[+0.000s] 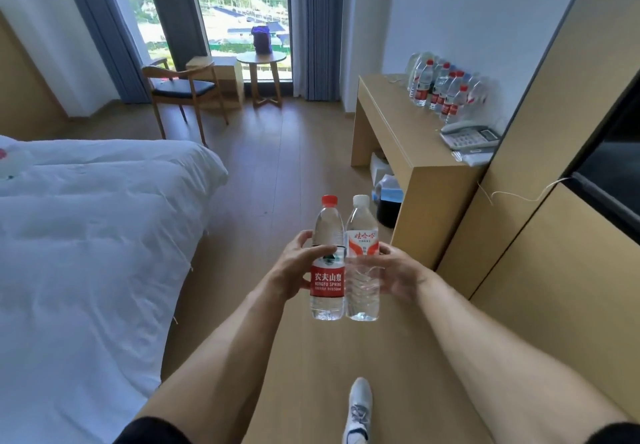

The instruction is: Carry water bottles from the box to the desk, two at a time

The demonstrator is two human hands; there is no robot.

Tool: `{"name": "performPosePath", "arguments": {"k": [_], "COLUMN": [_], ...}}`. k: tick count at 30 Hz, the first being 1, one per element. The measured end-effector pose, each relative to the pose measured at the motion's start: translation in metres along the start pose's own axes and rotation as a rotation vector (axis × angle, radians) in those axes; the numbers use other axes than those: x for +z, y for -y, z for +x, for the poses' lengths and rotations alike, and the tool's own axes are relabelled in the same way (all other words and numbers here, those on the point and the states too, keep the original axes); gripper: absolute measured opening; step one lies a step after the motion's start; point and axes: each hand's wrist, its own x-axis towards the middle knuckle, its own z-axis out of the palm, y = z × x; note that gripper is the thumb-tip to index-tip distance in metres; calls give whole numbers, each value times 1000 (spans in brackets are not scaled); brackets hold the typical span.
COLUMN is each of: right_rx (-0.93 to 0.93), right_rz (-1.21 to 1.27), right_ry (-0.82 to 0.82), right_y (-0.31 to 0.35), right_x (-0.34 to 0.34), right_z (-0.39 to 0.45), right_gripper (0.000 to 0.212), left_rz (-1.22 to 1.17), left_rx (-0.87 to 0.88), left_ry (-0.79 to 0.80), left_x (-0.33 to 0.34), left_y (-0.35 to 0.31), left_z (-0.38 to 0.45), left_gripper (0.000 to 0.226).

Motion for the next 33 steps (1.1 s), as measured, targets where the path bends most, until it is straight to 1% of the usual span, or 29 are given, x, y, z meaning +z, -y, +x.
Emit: {"name": "performPosePath", "arguments": {"k": [4, 9, 14, 19, 27, 33], "right_rx": [2, 15, 18, 24, 28, 25], "right_rz": [-6, -22, -49, -84, -71, -57], "right_ry": [40, 116, 145, 173, 113, -11], "right_y": [28, 78, 143, 188, 228, 269], "right_x": [-13, -31, -52, -68, -96, -115], "right_z": [75, 173, 264, 332, 435, 527], "right_gripper": [64, 76, 66, 68, 77, 68], "left_rz": [5, -8, -12, -51, -48, -12], "left_rx": [2, -11, -1, 8, -7, -20], "left_ry": [-41, -113, -164, -187, -151, -56], "left_x": [-21, -43, -60, -75, -111, -143], "left_y": [-26, -68, -121, -153, -187, -221], "left_z": [62, 146, 233, 300, 423, 544], "left_gripper": [74, 75, 76, 79, 77, 65]}}
